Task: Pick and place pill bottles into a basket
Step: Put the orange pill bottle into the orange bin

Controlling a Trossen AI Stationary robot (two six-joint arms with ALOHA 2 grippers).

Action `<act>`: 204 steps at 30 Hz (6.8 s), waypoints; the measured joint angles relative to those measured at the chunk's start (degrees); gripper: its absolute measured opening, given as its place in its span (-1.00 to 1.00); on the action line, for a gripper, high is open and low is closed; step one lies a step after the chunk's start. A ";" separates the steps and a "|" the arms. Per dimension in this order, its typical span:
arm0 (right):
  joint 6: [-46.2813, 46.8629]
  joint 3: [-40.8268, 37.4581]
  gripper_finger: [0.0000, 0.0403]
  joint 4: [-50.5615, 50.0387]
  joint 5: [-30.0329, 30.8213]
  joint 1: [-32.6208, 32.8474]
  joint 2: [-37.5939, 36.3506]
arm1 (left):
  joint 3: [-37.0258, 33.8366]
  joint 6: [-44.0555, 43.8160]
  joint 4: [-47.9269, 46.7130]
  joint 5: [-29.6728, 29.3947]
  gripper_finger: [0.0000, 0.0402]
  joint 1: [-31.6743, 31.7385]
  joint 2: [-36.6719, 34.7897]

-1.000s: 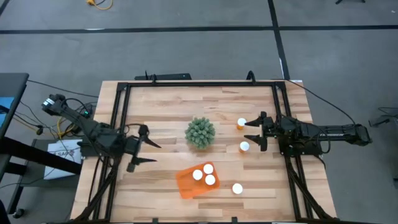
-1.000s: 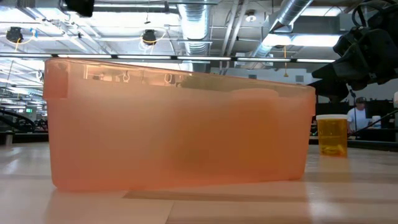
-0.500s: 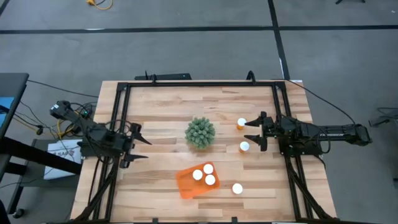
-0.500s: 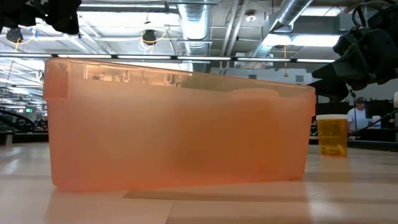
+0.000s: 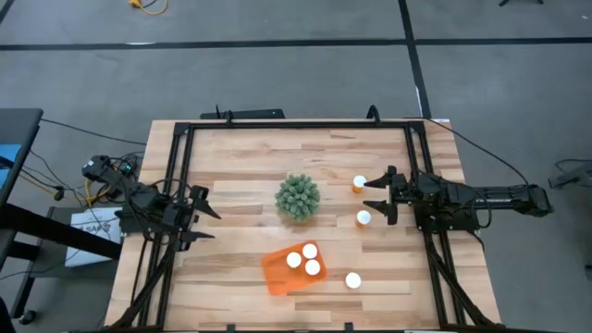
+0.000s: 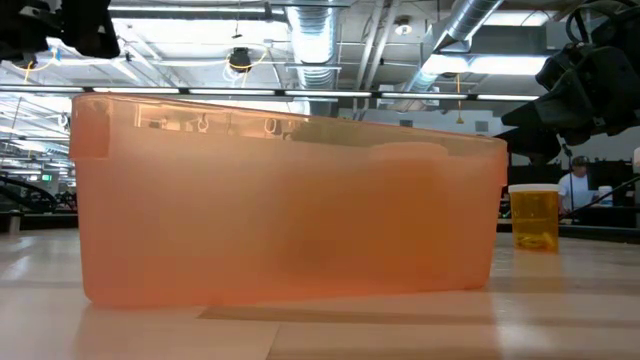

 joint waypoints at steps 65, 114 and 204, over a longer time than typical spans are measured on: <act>0.00 -0.02 0.54 0.00 0.00 -0.02 0.01 | -1.98 -11.73 -8.63 2.38 0.21 22.67 6.78; 11.54 33.70 0.65 -31.88 16.55 -1.38 50.49 | -2.00 -11.40 -8.62 2.43 0.21 22.68 6.78; 6.59 57.21 0.03 8.95 10.16 31.83 82.52 | -1.98 -11.90 -8.61 2.43 0.21 22.68 6.76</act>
